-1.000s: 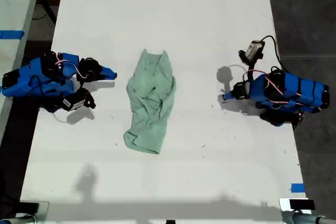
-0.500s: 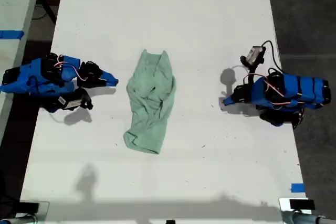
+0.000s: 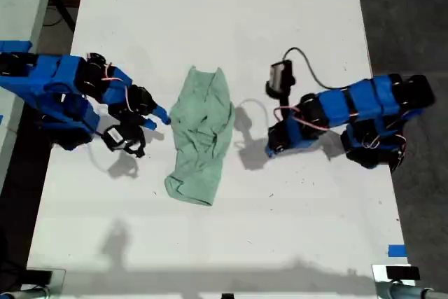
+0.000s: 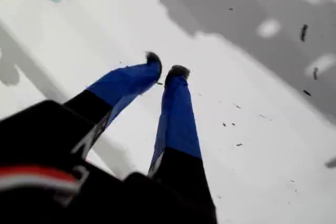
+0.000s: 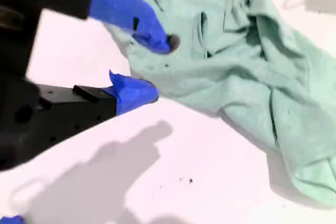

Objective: Fold t shirt

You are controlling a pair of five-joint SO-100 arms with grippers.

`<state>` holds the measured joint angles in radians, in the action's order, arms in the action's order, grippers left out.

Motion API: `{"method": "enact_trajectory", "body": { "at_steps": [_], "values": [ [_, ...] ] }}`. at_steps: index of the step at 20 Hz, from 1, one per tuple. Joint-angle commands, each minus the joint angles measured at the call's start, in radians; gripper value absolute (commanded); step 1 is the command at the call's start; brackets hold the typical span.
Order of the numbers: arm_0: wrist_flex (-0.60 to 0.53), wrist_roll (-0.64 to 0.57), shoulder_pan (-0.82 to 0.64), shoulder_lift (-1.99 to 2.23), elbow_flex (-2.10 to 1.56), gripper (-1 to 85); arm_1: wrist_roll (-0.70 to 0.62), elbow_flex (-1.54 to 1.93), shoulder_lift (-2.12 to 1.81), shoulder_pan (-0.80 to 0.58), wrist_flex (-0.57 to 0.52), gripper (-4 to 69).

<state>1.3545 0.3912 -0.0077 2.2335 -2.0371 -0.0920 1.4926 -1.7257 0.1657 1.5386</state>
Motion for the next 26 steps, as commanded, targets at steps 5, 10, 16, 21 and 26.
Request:
{"method": "enact_trajectory", "body": {
  "at_steps": [5,10,16,21,26],
  "values": [
    [0.078,0.034,0.233,-0.663,0.523,28.1,-0.098,-0.583,0.462,0.133,-0.175,31.2],
    [-0.038,0.074,0.273,-0.873,0.537,27.5,-0.132,-0.595,0.617,0.160,-0.376,31.2],
    [-0.061,0.040,0.319,-1.115,0.802,20.5,-0.156,-0.612,0.738,0.141,-0.548,30.7],
    [-0.060,0.051,0.383,-1.163,0.937,2.8,-0.135,-0.597,0.762,0.120,-0.560,20.2],
    [-0.058,0.051,0.431,-1.078,0.954,-0.2,-0.095,-0.614,0.772,0.184,-0.534,0.5]
  ]
}}
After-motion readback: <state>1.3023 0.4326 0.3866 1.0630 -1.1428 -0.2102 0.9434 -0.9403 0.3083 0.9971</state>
